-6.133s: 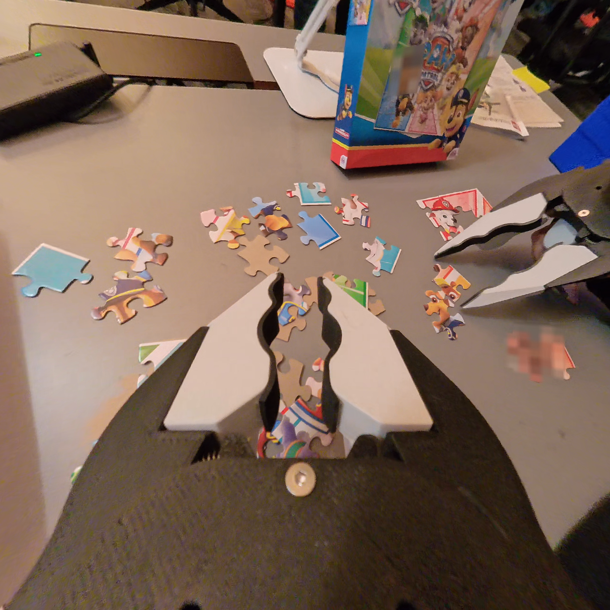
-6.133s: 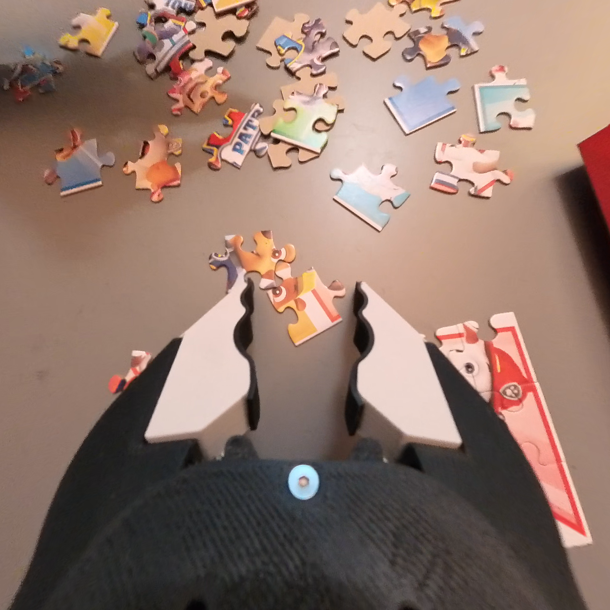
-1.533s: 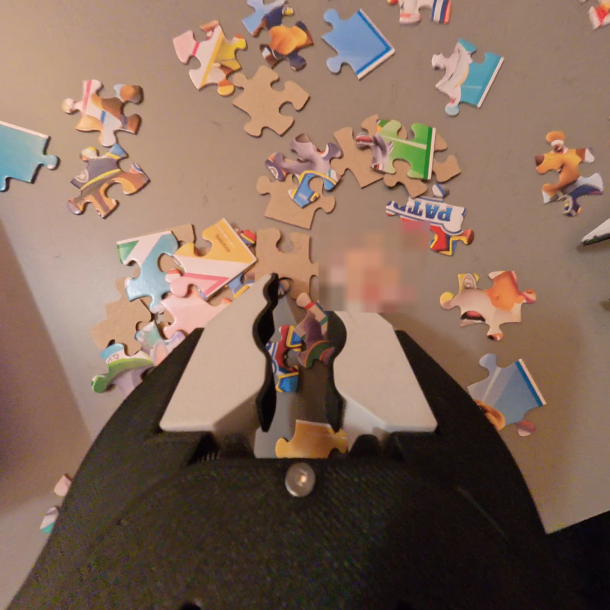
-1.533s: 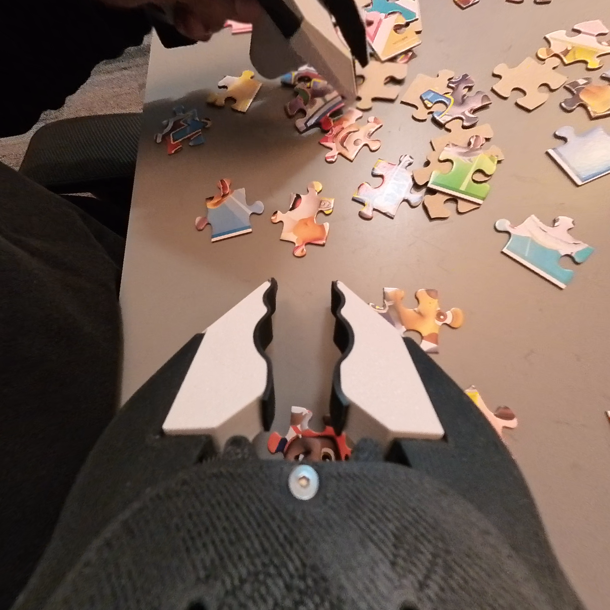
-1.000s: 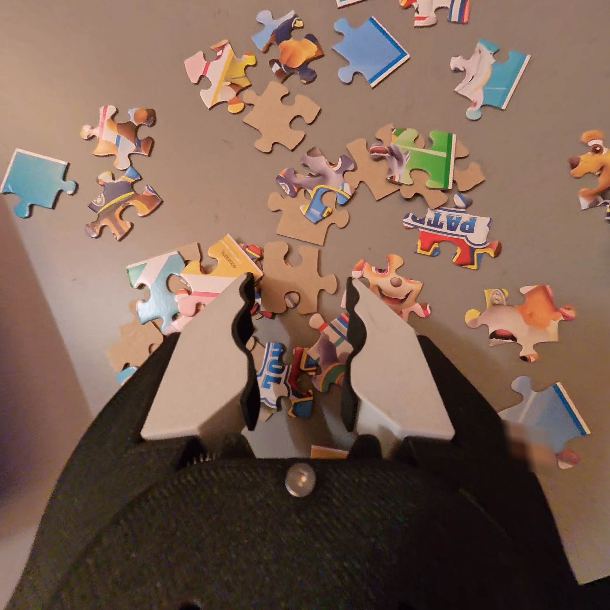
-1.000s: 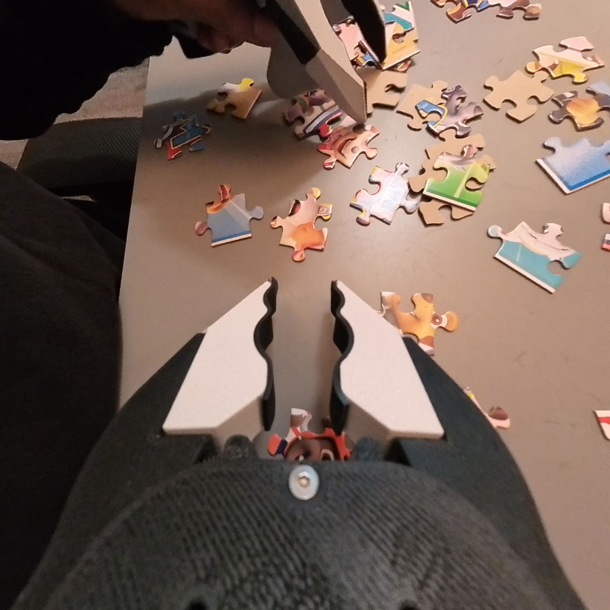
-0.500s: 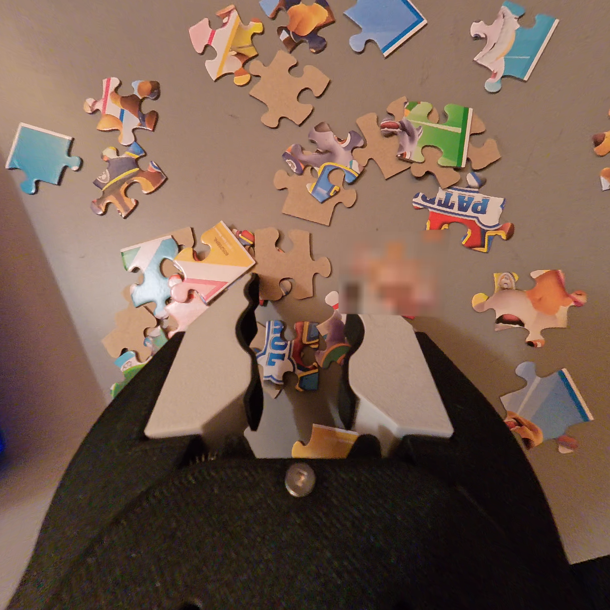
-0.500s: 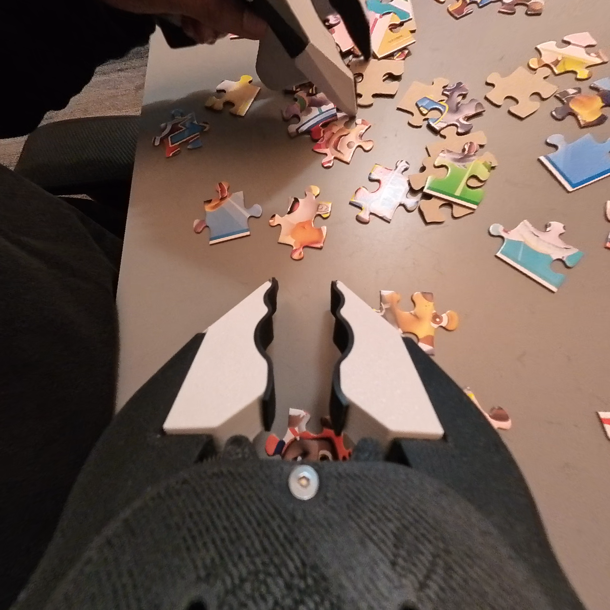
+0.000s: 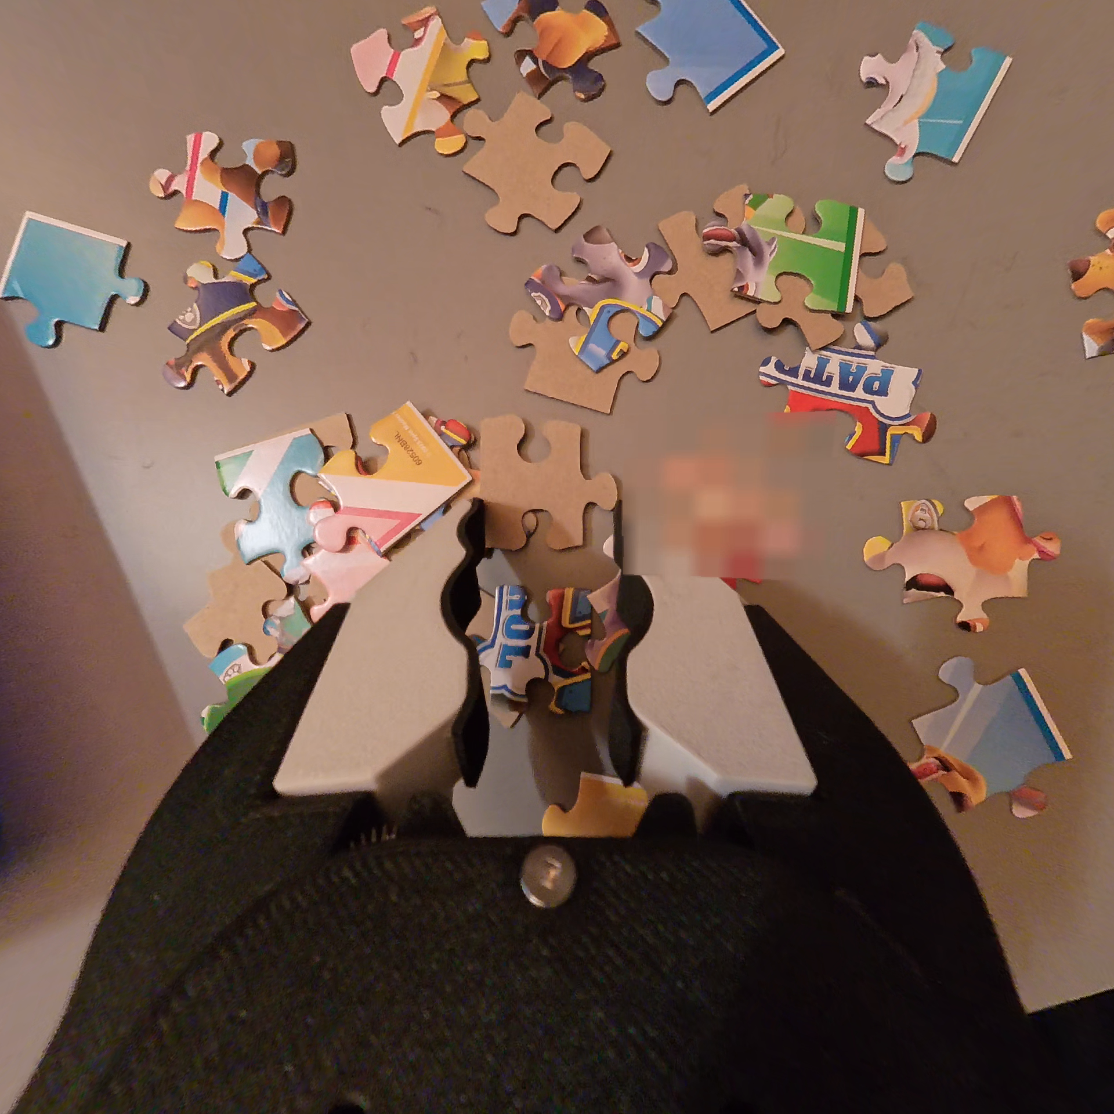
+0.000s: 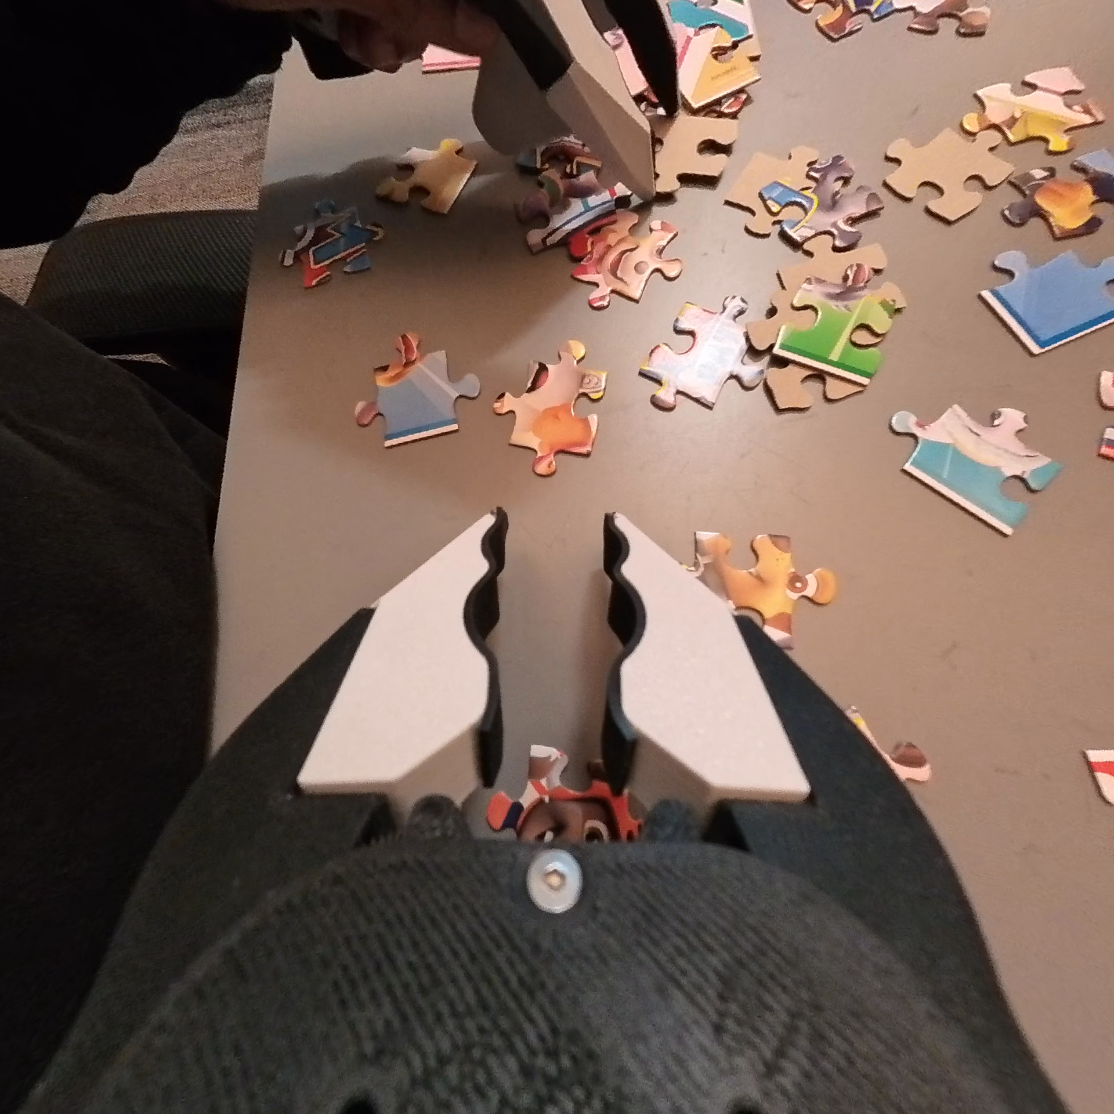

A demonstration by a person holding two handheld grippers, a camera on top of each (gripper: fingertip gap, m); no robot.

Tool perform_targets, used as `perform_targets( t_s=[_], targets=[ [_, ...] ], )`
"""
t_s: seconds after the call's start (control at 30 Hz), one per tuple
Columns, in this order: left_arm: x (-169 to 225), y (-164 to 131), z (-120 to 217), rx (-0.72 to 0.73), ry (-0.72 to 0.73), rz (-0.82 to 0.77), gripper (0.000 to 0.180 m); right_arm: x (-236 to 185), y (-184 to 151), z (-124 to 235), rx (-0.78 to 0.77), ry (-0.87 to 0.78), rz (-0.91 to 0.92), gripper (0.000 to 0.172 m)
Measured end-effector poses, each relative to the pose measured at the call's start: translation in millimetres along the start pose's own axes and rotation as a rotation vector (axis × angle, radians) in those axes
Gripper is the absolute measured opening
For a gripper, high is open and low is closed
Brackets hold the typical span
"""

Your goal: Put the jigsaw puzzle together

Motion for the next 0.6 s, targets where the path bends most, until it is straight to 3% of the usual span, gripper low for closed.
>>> perform_targets(
  t_s=[0.07,0.13,0.27,0.47,0.6],
  targets=[
    [-0.1,-0.7,1.3,0.005,-0.012,0.006,0.041,0.2,0.0,0.1,0.000,0.000,-0.001,0.031],
    [-0.8,-0.7,4.1,0.019,-0.018,0.014,0.030,0.4,0.1,0.2,0.002,-0.001,-0.001,0.031],
    [-2.7,0.4,9.2,0.045,-0.036,0.032,0.031,0.1,0.7,0.0,0.003,0.000,0.000,0.031],
    [-6.0,-3.2,4.2,0.008,-0.002,0.021,0.054,-0.5,0.9,-0.1,0.002,-0.002,0.001,0.031],
    [-5.9,-4.1,1.2,-0.005,0.026,0.005,0.056,-0.7,0.7,0.0,0.003,-0.002,0.001,0.031]
  ],
)
Point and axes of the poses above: each gripper's, where its closed fingertips meet, z back along the fingers, y out of its top, x = y × z across the jaws, the point moved 7 cm from there along z, back along the fingers, and after that the axes turned 11 degrees about -x, right-handed, at the moved point
